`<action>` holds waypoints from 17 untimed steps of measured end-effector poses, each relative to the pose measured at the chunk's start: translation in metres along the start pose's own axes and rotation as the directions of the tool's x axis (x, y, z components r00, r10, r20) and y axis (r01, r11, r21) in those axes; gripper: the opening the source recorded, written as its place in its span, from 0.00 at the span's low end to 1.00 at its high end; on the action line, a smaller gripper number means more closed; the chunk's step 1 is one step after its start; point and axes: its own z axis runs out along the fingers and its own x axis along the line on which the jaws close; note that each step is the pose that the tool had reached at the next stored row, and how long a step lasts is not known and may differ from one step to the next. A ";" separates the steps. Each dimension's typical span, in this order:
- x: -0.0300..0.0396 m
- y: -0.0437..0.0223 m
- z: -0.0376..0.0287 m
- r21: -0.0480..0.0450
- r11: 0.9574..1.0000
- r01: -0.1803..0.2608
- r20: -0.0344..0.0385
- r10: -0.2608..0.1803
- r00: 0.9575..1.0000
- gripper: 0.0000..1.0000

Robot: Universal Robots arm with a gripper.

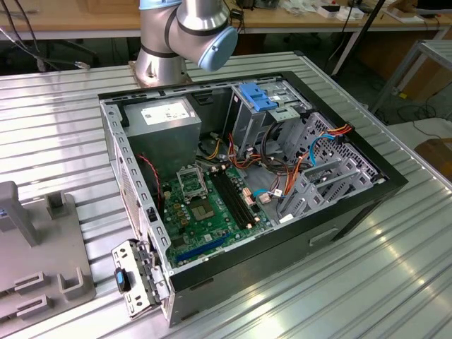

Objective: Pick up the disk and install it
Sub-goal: 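Pick up the disk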

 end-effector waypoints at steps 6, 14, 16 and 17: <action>0.0001 -0.0001 -0.0086 0.000 1.000 0.000 0.000 0.000 1.000 0.36; 0.0001 -0.0002 -0.0140 0.000 1.000 0.000 0.000 0.000 1.000 0.36; 0.0001 -0.0002 -0.0141 0.000 1.000 0.000 0.000 0.000 1.000 0.36; 0.0001 -0.0002 -0.0144 0.000 1.000 0.000 0.000 0.000 1.000 0.36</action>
